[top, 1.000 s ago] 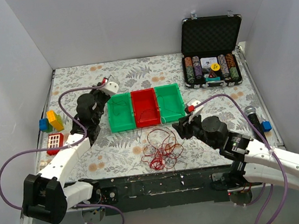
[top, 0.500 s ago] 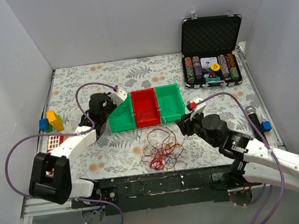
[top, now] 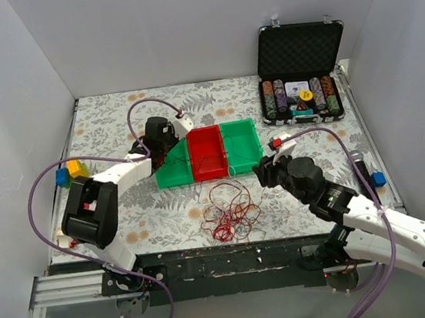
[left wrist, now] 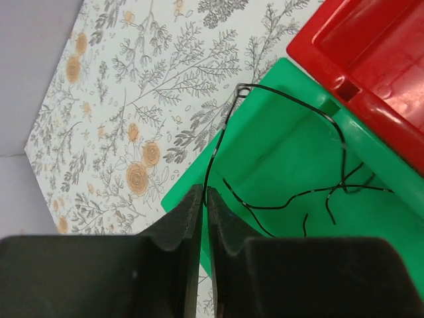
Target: Untangle the cables
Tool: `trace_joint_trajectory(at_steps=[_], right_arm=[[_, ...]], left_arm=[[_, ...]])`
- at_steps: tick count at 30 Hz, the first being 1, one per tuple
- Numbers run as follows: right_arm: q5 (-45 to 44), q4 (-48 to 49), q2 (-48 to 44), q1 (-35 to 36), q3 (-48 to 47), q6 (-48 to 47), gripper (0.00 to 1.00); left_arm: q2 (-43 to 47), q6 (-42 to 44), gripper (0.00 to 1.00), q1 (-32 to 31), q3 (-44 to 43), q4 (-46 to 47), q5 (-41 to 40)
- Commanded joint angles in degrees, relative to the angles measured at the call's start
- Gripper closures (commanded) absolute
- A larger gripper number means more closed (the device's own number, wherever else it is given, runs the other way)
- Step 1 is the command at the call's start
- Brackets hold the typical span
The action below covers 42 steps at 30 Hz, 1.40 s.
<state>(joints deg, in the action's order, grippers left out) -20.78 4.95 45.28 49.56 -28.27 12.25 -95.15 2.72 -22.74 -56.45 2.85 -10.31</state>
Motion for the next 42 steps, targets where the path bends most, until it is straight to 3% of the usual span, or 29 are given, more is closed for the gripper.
trace_joint_trajectory(at_steps=[1,4,10,12,17,25,32,42], right_arm=[[1.35,3.92,0.34,-1.39,-1.00,0.67,0.51],[2.23,4.36,0.52,-2.36,-0.64,0.76,0.51],[4.16,5.33,1.74,-3.77,-0.64,0.93,0.51],[4.34,5.51,2.18,-4.12,-0.73,0.85,0.51],[4.52,5.95,2.71,-5.00,-0.73,0.58,0.51],[4.87,7.35,2.62,-6.14,0.41,1.28,0.51],[5.04,8.41,2.54,-6.84,1.20,1.90,0.51],[4.52,5.77,-0.10,-7.81,1.03,1.99,0.51]], left_arm=[[0.67,-1.49,0.91,-0.37,-2.18,-5.31,1.69],[1.81,-1.40,0.84,-0.37,-1.04,-7.59,3.27],[4.88,-2.28,0.53,-0.37,1.34,-9.71,5.73],[6.38,-5.26,0.38,-0.29,0.20,-10.67,6.70],[9.72,-11.41,0.21,-0.29,-6.91,-16.81,13.35],[15.88,-16.17,0.11,-0.46,-10.17,-16.13,30.76],[7.11,-18.54,0.09,-4.41,-13.34,-17.18,45.88],[-9.60,-4.05,0.14,-7.14,-16.85,-17.71,45.73]])
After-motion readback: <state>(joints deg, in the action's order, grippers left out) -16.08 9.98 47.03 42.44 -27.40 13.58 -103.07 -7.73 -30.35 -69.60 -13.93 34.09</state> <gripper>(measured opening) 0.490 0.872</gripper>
